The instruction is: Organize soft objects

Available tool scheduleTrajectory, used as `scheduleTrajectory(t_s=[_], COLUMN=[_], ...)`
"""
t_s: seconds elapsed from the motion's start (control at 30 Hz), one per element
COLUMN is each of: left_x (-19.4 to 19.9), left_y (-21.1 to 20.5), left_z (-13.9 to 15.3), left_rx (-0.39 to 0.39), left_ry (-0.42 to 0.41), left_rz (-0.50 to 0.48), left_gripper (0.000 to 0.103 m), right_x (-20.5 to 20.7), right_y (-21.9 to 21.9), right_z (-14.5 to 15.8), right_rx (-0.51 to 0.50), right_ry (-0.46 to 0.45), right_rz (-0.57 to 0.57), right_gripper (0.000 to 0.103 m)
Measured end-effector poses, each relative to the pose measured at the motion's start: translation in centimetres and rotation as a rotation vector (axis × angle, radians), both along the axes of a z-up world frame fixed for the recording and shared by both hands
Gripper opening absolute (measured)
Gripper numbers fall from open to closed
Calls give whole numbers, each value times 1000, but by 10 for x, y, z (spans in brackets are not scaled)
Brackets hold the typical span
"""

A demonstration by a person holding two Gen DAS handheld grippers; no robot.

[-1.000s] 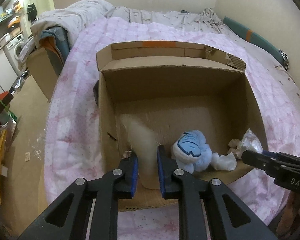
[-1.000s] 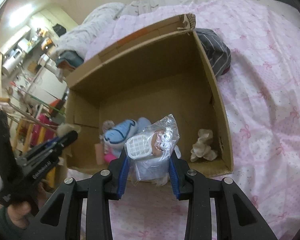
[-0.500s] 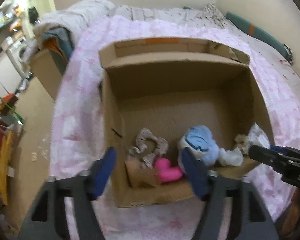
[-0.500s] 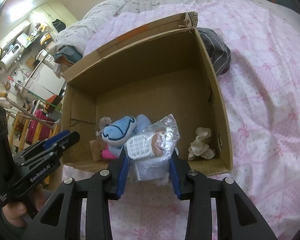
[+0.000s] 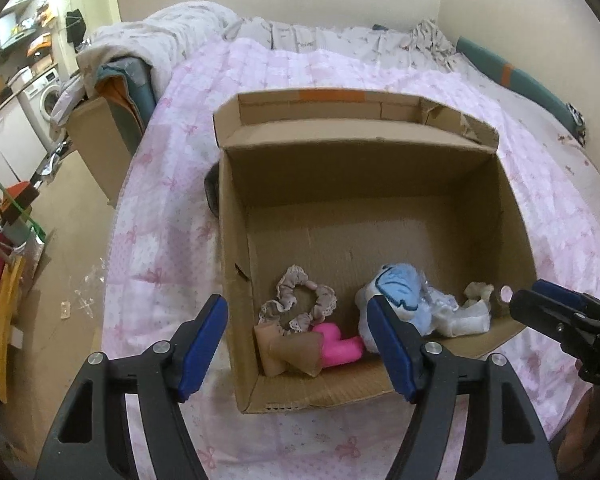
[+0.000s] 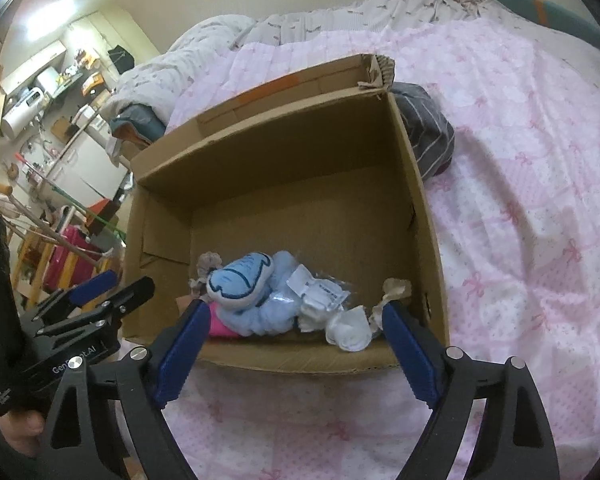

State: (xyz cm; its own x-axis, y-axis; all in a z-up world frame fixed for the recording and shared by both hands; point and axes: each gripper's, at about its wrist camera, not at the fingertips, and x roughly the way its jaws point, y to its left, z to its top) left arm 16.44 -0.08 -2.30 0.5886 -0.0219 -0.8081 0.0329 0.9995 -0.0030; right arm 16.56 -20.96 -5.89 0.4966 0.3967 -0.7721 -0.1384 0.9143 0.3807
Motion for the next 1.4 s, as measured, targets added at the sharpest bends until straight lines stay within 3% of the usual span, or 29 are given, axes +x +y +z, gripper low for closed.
scheduleTrajectory(t_s=[0.13, 0.33, 0.53, 0.77, 0.9, 1.13, 1.2, 1.37, 1.4], left_x=[-11, -36, -67, -102, -125, -132, -131, -128, -127], left_y=[5, 27, 46, 41, 28, 25, 23, 19, 19], left_z=[15, 36, 46, 31, 24, 25, 25, 21, 22], left_rx=[3, -64, -88, -76, 9, -54, -42, -37, -42], left_ry=[-62, -127, -152, -111, -171, -190, -198, -196, -198], left_rz=[12, 70, 135, 153, 138, 118, 118, 115, 113], left_gripper=[70, 70, 70, 70, 70, 70, 74, 100, 100], right_x=[-7, -27, -48, -88, -109, -120, -120, -117, -117], right_y=[-1, -4, -4, 5, 1, 14, 15, 17, 18], right_z=[12, 37, 41, 48, 36, 42, 41, 38, 37], right_rx=[-2, -21, -69, -130, -156, -207, -202, -209, -213], right_ry=[-52, -164, -171, -238, -237, -298, -303, -317, -317], right_rz=[-7, -26, -34, -29, -58, -24, -22, -36, -39], right_gripper=[99, 99, 100, 100, 100, 100, 102, 103, 103])
